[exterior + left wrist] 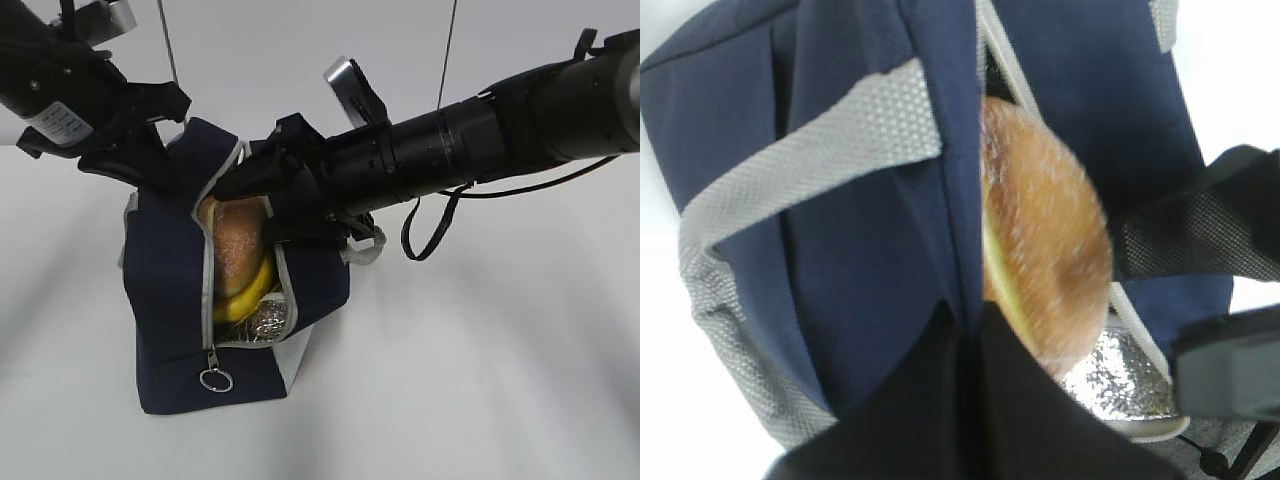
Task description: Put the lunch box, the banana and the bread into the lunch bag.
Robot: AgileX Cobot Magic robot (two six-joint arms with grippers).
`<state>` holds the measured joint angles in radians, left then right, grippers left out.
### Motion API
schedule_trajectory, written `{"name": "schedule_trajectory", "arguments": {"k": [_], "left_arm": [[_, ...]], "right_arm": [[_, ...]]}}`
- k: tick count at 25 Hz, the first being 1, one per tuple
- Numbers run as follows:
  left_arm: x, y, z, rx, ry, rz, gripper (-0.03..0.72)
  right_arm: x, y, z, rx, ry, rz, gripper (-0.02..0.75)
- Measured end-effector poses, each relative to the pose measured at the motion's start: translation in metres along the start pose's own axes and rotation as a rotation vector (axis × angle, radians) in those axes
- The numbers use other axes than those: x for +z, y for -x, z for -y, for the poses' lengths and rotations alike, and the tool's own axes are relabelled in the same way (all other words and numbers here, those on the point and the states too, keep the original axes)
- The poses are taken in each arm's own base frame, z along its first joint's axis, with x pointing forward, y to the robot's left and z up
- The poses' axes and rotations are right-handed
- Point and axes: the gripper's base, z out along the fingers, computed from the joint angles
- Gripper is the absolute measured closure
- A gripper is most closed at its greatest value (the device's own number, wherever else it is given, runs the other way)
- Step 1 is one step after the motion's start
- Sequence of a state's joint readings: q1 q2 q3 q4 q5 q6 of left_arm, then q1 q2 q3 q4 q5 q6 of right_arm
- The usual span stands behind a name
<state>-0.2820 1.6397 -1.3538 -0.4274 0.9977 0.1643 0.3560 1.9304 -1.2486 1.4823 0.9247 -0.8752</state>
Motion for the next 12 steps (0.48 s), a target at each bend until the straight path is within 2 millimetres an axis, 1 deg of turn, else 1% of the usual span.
{"name": "schedule_trajectory", "arguments": {"k": [4, 7, 12], "left_arm": [[0.0, 0.0, 0.0, 0.0, 0.0, 0.0, 0.691], [0.0, 0.0, 0.0, 0.0, 0.0, 0.0, 0.691], [0.0, 0.0, 0.0, 0.0, 0.0, 0.0, 0.691]], "right_arm": [[-0.001, 0.004, -0.004, -0.029, 0.012, -0.011, 0.109], [-0.008, 0.009, -0.005, -0.073, 0.009, -0.033, 0.111], [-0.031, 0.028, -0.009, -0.119, 0.036, -0.042, 0.123]]}}
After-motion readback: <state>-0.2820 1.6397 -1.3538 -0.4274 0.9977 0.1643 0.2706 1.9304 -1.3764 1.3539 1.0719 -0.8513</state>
